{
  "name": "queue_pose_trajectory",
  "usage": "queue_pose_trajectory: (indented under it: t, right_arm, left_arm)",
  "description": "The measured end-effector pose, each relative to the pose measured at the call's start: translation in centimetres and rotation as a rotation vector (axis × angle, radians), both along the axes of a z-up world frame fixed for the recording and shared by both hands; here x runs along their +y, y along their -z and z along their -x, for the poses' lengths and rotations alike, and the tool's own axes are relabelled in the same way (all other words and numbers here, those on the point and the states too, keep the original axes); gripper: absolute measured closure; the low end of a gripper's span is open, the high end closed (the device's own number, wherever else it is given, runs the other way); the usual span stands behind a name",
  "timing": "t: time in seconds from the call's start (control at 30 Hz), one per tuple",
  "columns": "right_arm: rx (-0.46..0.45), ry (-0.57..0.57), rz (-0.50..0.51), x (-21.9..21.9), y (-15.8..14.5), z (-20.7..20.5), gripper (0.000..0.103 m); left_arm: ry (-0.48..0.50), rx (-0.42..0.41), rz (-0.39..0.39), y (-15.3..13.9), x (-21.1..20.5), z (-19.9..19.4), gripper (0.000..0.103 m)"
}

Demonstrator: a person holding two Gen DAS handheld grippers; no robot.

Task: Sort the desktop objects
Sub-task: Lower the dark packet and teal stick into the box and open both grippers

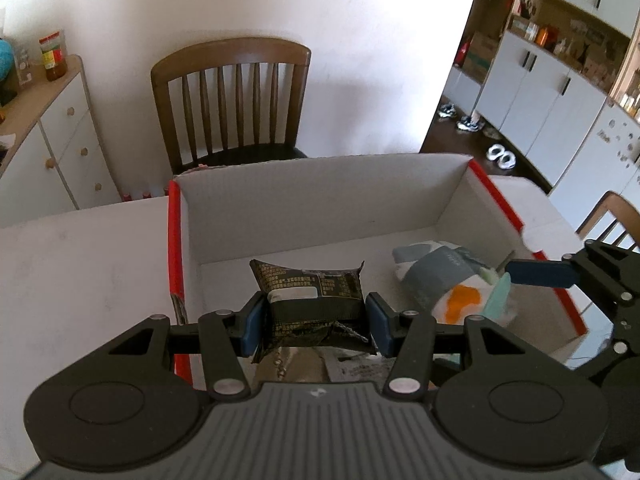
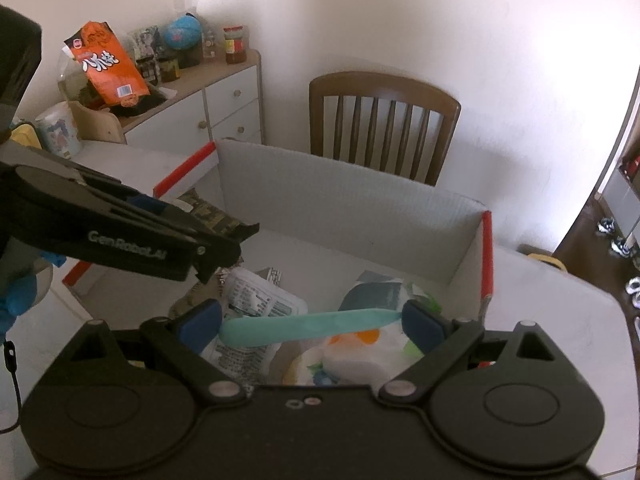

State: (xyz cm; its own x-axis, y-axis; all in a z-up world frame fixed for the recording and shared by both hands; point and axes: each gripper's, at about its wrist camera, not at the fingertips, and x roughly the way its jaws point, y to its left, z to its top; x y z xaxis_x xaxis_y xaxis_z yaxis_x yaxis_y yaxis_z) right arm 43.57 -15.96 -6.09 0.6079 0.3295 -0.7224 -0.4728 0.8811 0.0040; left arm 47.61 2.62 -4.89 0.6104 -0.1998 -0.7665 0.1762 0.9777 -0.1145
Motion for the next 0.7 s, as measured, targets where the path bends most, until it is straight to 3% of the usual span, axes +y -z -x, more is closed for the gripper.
queue_pose_trajectory:
  t: [0.7]
  right_arm:
    - [0.054, 0.007, 0.008, 1.0, 2.3, -0.7, 0.006]
  left_arm:
    - [0.029, 0.062, -0.078, 2.7, -0.4, -2.7, 0.050]
